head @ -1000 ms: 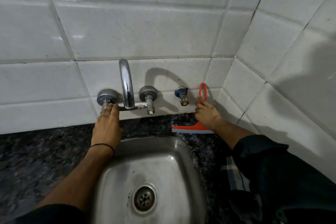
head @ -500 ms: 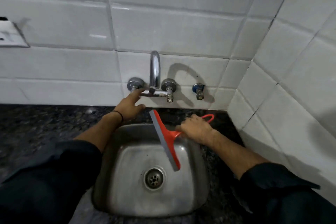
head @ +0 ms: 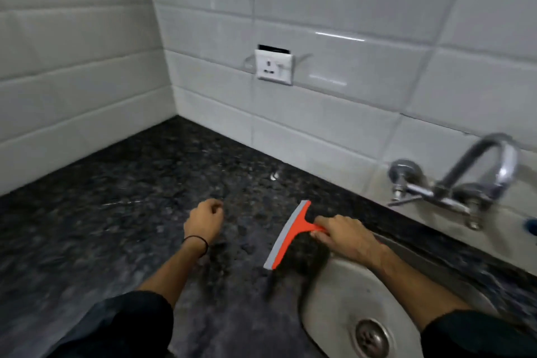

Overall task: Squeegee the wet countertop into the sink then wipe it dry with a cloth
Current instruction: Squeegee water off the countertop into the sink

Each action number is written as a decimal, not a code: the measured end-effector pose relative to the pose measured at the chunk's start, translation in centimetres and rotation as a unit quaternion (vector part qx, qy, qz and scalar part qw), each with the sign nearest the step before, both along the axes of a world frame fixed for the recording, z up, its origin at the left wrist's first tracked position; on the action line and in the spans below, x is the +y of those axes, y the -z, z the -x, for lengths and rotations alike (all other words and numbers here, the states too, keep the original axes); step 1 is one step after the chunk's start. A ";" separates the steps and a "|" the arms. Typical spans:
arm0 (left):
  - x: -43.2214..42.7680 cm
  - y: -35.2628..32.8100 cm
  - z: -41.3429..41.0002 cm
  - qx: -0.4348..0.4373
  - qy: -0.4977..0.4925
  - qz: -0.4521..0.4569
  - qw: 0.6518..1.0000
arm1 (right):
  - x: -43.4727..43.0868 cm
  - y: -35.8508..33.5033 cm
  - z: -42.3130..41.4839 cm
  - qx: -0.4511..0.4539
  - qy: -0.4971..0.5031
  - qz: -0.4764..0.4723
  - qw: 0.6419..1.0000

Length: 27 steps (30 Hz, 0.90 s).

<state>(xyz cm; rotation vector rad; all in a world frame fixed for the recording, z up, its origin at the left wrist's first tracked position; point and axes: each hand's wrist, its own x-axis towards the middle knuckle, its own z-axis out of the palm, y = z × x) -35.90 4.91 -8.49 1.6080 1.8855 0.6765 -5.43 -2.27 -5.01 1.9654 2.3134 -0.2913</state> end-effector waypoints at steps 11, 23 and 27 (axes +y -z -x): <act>10.3 1.6 19.0 0.086 -0.050 -0.021 0.995 | 22.1 -0.4 22.7 0.112 -0.060 0.067 0.990; 26.8 6.8 31.4 0.147 -0.013 0.076 0.986 | 43.7 0.7 39.7 -0.032 -0.155 -0.039 0.987; 28.5 8.2 32.0 0.177 -0.011 0.142 0.974 | 50.5 1.5 43.5 -0.064 -0.173 -0.067 0.980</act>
